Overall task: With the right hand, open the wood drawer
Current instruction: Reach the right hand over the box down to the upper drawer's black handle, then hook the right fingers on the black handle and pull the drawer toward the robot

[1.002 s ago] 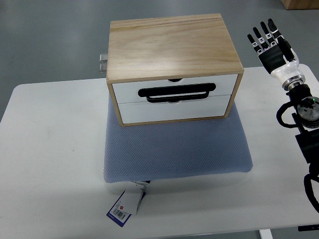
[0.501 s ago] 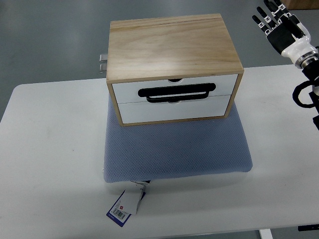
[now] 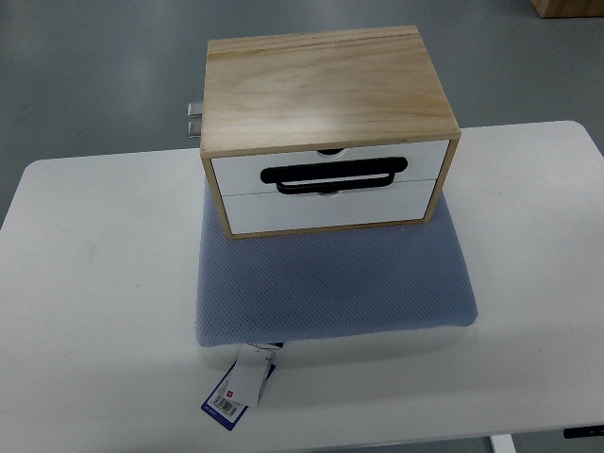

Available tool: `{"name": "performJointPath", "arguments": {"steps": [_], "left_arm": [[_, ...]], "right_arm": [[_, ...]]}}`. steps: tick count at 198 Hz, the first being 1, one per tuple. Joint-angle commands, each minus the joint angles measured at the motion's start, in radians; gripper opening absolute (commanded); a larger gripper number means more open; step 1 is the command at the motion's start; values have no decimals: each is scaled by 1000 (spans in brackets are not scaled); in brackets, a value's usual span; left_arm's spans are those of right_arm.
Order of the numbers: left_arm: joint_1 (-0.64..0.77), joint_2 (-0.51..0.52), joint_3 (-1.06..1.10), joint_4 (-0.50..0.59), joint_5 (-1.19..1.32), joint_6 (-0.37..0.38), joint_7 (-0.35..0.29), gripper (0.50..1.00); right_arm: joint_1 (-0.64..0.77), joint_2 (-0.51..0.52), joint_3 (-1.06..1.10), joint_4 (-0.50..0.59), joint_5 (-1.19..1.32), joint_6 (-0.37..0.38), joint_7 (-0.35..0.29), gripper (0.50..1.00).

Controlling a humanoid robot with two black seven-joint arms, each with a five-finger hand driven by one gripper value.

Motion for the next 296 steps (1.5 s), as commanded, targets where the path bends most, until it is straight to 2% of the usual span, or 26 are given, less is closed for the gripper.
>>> {"name": "performJointPath", "arguments": {"steps": [1, 22, 32, 33, 35, 48, 70, 94, 140, 147, 184, 236, 296], "left_arm": [[-3, 0, -1, 0, 0, 0, 0, 1000], [-3, 0, -1, 0, 0, 0, 0, 1000], [-3, 0, -1, 0, 0, 0, 0, 1000], [-3, 0, -1, 2, -2, 0, 0, 1000], [-3, 0, -1, 2, -2, 0, 0, 1000], [-3, 0, -1, 2, -2, 0, 0, 1000], [-3, 0, -1, 2, -2, 0, -2, 1000], [-3, 0, -1, 2, -2, 0, 0, 1000], [-3, 0, -1, 3, -3, 2, 0, 1000], [-3, 0, -1, 5, -3, 2, 0, 1000], [-3, 0, -3, 5, -5, 2, 0, 1000], [-1, 0, -1, 6, -5, 2, -2, 1000], [-3, 0, -1, 8, -5, 2, -2, 1000]], "right_arm": [[157, -15, -210, 120, -5, -5, -95, 944], [265, 2, -324, 186, 7, -14, -202, 944], [266, 2, -324, 186, 7, -14, -202, 944], [302, 19, -356, 219, 13, -28, -262, 942], [310, 24, -364, 227, 16, -31, -276, 942], [354, 48, -403, 258, 47, -48, -350, 940], [413, 93, -445, 282, 157, -80, -428, 940], [440, 137, -450, 304, 282, -99, -428, 940], [443, 212, -514, 307, 289, -113, -428, 940], [431, 232, -537, 305, 289, -136, -428, 940], [381, 246, -552, 301, 291, -178, -428, 942], [333, 245, -561, 291, 282, -180, -428, 942], [256, 251, -569, 230, 200, -165, -428, 944]]}}
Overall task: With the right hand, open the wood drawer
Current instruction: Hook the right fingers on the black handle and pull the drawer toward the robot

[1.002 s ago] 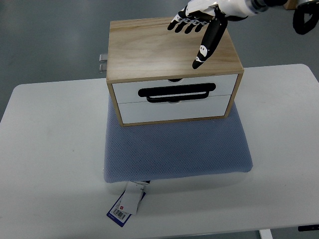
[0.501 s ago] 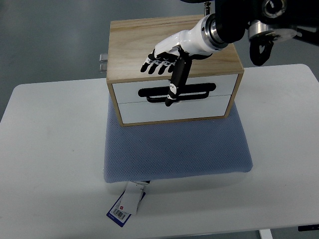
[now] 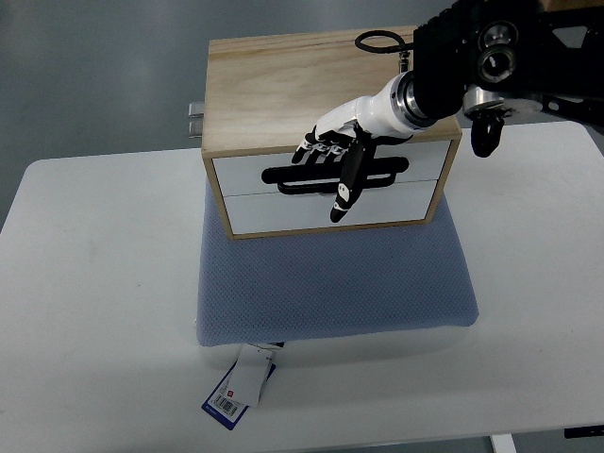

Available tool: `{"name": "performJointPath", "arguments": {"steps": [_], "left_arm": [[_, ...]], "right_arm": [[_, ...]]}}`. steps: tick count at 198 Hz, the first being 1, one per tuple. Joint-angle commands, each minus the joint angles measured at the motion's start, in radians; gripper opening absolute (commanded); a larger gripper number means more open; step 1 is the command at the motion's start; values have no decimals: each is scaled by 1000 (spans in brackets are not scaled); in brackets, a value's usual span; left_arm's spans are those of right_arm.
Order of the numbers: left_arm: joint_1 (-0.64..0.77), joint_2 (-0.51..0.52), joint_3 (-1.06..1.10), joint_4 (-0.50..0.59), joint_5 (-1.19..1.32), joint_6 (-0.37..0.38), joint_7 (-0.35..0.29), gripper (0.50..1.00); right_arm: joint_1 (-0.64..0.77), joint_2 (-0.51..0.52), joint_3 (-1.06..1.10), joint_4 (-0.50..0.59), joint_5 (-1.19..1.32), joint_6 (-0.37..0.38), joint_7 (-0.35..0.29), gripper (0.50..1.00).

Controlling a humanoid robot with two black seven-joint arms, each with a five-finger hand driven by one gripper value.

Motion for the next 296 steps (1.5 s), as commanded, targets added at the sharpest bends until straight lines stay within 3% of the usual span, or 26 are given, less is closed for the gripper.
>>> {"name": "performJointPath", "arguments": {"steps": [1, 76, 120, 166, 296], "left_arm": [[-1, 0, 0, 0, 0, 0, -1, 1000], [1, 0, 0, 3, 0, 0, -1, 1000], [1, 0, 0, 3, -1, 0, -1, 1000], [2, 0, 0, 5, -1, 0, -1, 1000], [2, 0, 1, 3, -1, 1, -1, 1000]], "right_arm": [[-27, 3, -1, -24, -28, 6, 0, 944], [-85, 6, -14, -53, -64, 55, 0, 944], [-93, 6, -5, -54, -49, 160, 0, 944], [-77, -2, 1, -44, -34, 216, 0, 944], [-11, -75, 4, 111, 94, 323, 0, 942]]}}
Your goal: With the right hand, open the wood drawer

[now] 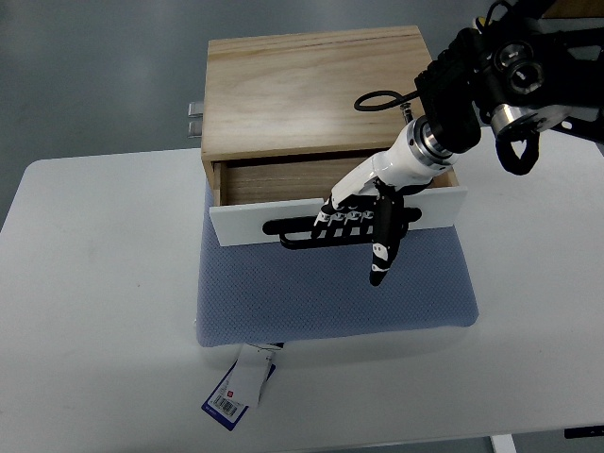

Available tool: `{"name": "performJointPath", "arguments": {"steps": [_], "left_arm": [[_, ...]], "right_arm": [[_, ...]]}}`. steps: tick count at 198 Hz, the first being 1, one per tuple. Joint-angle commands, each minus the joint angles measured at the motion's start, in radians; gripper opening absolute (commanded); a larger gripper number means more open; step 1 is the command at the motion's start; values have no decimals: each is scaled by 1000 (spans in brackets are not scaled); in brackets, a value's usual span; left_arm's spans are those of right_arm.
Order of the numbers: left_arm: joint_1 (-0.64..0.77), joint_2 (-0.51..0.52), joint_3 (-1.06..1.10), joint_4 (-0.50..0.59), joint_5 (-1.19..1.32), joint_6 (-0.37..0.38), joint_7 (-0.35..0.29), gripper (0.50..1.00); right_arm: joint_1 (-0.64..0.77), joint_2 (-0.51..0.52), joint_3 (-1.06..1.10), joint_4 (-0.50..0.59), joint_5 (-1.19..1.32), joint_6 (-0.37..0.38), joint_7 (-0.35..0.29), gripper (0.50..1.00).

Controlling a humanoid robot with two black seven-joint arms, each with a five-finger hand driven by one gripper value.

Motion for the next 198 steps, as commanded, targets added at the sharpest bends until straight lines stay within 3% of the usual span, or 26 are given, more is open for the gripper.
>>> {"name": "performJointPath", "arguments": {"steps": [1, 144, 188, 189, 198], "left_arm": [[0, 0, 0, 0, 0, 0, 0, 1000], [0, 0, -2, 3, 0, 0, 0, 1000], [0, 0, -3, 3, -2, 0, 0, 1000], [0, 0, -3, 3, -2, 0, 0, 1000], [0, 0, -3, 5, -2, 0, 0, 1000]], "right_arm": [[5, -16, 0, 24, 22, 6, 0, 942], [89, -91, 64, 131, 130, 6, 0, 942], [95, -120, 178, 57, 117, 6, 0, 944], [85, -137, 240, -5, 117, 2, 0, 942], [74, -151, 297, -65, 117, -22, 0, 944]]}}
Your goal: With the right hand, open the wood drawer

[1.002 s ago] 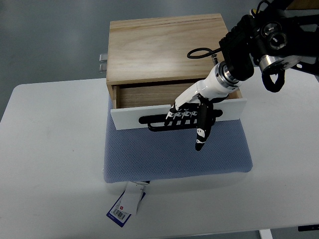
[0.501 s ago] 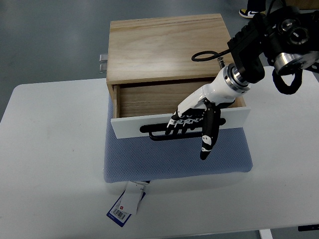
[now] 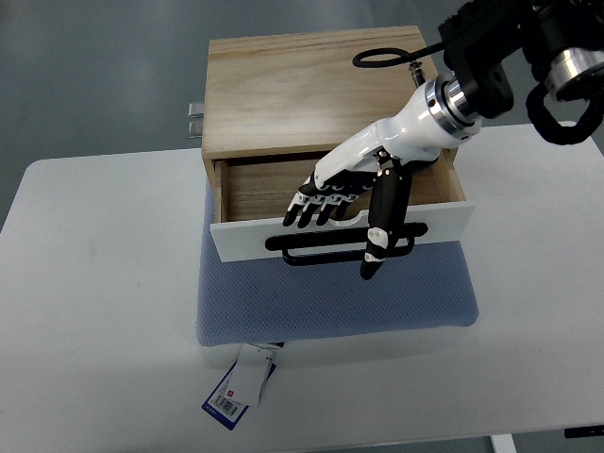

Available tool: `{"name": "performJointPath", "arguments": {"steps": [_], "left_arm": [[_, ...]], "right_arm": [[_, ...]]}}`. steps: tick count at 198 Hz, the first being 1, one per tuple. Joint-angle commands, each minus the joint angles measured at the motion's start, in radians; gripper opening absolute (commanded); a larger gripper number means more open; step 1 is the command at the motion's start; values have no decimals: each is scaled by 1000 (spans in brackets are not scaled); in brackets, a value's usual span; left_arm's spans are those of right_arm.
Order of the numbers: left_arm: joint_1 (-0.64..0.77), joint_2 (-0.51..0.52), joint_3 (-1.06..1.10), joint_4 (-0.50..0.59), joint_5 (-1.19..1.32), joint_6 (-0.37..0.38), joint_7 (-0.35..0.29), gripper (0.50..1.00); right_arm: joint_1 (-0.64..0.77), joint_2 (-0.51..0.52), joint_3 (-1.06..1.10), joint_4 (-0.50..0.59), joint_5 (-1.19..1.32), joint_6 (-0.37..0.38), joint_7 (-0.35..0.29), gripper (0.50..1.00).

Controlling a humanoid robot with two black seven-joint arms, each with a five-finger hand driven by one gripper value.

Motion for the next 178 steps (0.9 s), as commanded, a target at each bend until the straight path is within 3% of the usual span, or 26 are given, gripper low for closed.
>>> {"name": "performJointPath", "arguments": {"steps": [1, 19, 39, 58, 80, 106, 125, 126, 130, 150, 151, 153, 178], "left_arm": [[0, 0, 0, 2, 1, 0, 0, 1000], [0, 0, 2, 0, 1, 0, 0, 1000], [0, 0, 3, -1, 1, 0, 0, 1000], [0, 0, 3, -1, 1, 0, 0, 1000], [0, 0, 2, -1, 1, 0, 0, 1000], [0, 0, 2, -3, 1, 0, 0, 1000], [0, 0, 2, -4, 1, 0, 0, 1000], [0, 0, 2, -6, 1, 3, 0, 1000], [0, 0, 2, -8, 1, 3, 0, 1000], [0, 0, 2, -8, 1, 3, 0, 1000], [0, 0, 2, -9, 1, 6, 0, 1000], [0, 0, 2, -9, 1, 6, 0, 1000], [0, 0, 2, -8, 1, 8, 0, 1000]], "right_arm": [[-25, -35, 144, -144, -2, -35, 0, 942], [-102, -44, 276, -270, -2, -80, 3, 944], [-223, -34, 471, -404, -2, -110, 65, 944], [-375, -7, 687, -520, 4, -135, 146, 944], [-565, 55, 925, -657, 7, -187, 293, 942], [-774, 143, 1137, -701, 8, -278, 433, 942], [-834, 181, 1194, -707, 8, -294, 467, 942], [-891, 236, 1250, -713, 8, -307, 503, 942], [-913, 259, 1272, -720, 10, -310, 519, 942], [-950, 307, 1313, -729, 10, -313, 542, 944], [-988, 372, 1371, -744, 8, -311, 556, 942], [-996, 388, 1384, -749, 8, -311, 557, 944], [-1041, 506, 1485, -809, 4, -304, 559, 944]]}}
